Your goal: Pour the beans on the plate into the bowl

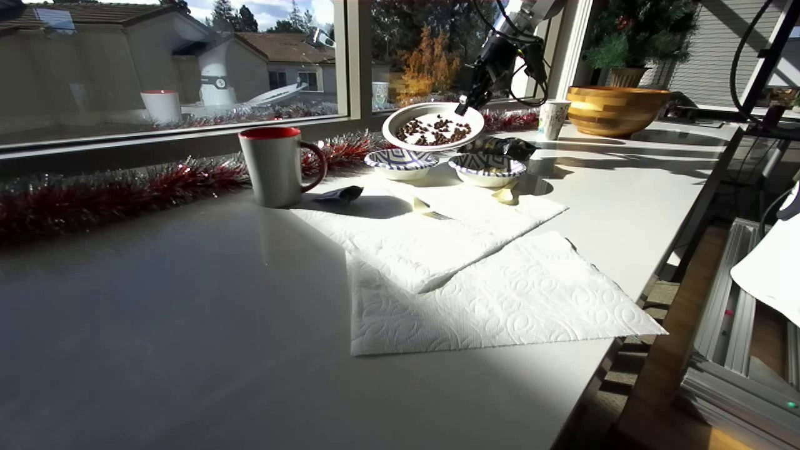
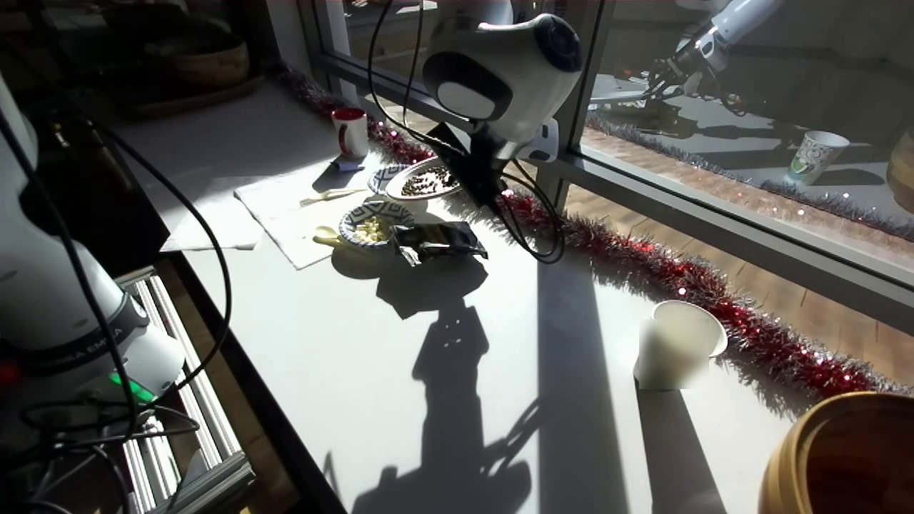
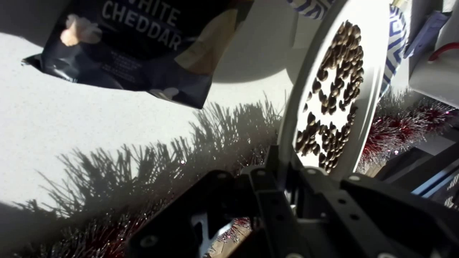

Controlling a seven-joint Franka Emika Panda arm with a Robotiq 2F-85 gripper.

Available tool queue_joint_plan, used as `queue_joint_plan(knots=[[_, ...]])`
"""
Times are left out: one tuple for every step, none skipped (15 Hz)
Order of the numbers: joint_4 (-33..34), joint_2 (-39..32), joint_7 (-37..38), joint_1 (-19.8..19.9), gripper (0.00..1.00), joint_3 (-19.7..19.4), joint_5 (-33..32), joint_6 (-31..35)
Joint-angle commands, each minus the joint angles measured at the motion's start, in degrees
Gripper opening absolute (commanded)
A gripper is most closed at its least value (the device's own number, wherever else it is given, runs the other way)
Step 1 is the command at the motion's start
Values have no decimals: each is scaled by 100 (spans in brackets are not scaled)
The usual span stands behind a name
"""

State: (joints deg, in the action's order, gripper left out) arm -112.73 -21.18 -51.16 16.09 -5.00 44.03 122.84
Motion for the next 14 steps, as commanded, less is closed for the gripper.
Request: queue_joint_plan(knots=[[-84,135,95,-131,1,21,-222,88],[-97,150,102,-173,1,20,-263,149],[-107,175,92,-196,1,30,-259,199],[-112,191,88,-217,1,40,-250,250],[-129,215,93,-255,1,43,-274,354],[-130,227,151,-285,1,46,-292,408],[-152,240,166,-325,1,54,-305,588],[-146,242,182,-339,1,73,-319,621],[-155,244,213,-370,1,80,-355,704],[-173,252,217,-395,1,101,-362,804],[-174,262,239,-405,1,121,-363,829],[-181,273,263,-429,1,134,-383,880],[-184,281,277,-446,1,155,-394,927],[-191,293,295,-459,1,176,-389,970]])
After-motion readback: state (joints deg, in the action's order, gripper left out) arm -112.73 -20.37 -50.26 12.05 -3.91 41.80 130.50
